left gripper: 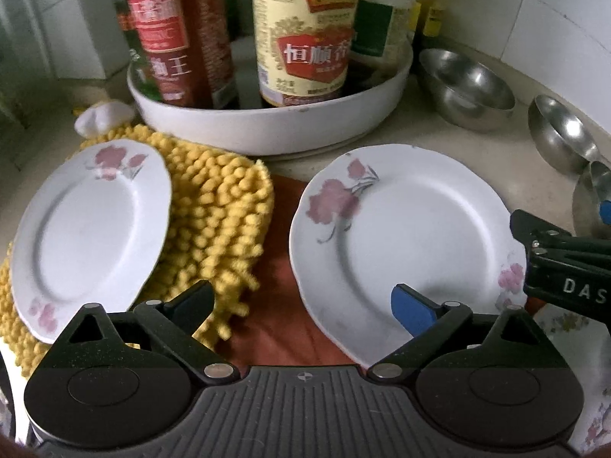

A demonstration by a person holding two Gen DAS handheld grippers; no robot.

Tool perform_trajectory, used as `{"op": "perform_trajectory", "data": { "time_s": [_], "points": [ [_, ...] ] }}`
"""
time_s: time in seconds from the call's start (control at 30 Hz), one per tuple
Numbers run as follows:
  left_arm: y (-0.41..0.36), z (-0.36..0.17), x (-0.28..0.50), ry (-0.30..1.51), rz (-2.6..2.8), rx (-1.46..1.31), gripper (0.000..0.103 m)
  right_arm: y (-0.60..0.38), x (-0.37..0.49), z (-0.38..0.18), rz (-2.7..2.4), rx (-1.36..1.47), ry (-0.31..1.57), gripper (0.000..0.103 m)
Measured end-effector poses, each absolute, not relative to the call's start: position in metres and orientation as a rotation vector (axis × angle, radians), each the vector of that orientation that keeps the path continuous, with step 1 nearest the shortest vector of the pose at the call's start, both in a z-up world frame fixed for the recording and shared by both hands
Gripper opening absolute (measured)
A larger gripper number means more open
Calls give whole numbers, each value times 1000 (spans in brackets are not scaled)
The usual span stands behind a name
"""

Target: Organize plates and bowls

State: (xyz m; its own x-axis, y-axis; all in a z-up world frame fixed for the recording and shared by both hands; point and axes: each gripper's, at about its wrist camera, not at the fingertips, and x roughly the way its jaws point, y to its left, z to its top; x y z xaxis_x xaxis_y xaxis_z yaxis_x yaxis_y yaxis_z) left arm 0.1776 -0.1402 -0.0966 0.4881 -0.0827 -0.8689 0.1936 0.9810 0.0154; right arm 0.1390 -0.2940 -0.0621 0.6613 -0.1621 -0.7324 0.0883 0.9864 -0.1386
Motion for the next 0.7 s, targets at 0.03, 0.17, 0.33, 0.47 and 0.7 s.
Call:
{"op": "perform_trajectory", "data": {
  "time_s": [0.03, 0.17, 0.33, 0.47, 0.7],
  "points": [
    [-142, -98, 180, 1052, -169, 121, 100, -297, 144, -66, -136, -88, 850, 100],
    [-149, -102, 189, 1070, -177, 128, 100, -306, 161, -78, -101, -63, 891, 99],
    [-158, -106, 189, 1070, -229, 154, 100, -309, 173, -86, -39, -33, 920, 94],
    [-158, -110, 191, 1071, -306, 88, 98, -320, 179, -95, 35, 80, 977, 82],
    [-155, -111, 190, 1046, -372, 50, 100, -325, 177, -101, 149, 173, 1019, 73]
  ]
}}
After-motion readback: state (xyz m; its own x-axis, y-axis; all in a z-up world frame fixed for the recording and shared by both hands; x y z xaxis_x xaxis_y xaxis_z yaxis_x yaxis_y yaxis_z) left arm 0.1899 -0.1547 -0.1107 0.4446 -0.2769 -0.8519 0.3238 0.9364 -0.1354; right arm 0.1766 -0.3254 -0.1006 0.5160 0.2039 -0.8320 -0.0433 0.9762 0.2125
